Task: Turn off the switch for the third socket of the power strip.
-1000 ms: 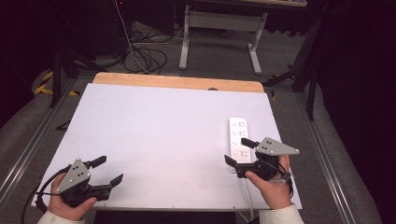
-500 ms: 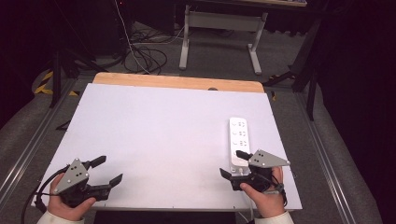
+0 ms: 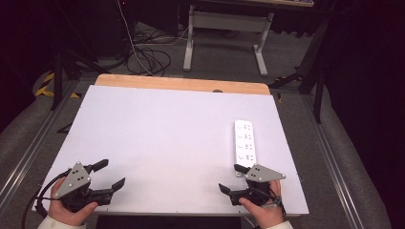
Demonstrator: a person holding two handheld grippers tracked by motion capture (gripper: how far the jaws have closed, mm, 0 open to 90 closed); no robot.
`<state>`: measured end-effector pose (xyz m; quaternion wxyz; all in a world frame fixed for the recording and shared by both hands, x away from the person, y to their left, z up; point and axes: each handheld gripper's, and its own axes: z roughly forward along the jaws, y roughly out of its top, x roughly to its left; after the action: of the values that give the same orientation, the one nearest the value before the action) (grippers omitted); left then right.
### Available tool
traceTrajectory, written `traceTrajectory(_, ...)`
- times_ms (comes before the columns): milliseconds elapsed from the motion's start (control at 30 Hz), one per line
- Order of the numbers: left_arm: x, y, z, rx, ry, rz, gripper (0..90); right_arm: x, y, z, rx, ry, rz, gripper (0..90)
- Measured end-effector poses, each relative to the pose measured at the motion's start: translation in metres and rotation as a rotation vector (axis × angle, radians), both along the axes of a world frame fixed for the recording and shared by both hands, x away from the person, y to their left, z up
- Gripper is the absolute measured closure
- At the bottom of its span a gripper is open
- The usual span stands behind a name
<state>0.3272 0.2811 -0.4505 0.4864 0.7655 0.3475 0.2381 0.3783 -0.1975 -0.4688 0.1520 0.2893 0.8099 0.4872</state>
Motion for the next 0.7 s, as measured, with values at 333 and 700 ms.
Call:
traceTrajectory(333, 0.001, 0.001, -0.002, 0.009, -0.003, 0.007, 18.5, 0.0, 0.002, -0.012, -0.039, 0.009, 0.0, 14.2)
traceTrajectory(700, 0.002, 0.002, -0.002, 0.006, 0.008, -0.002, 18.5, 0.001, -0.002, -0.011, -0.039, -0.005, -0.008, 14.2)
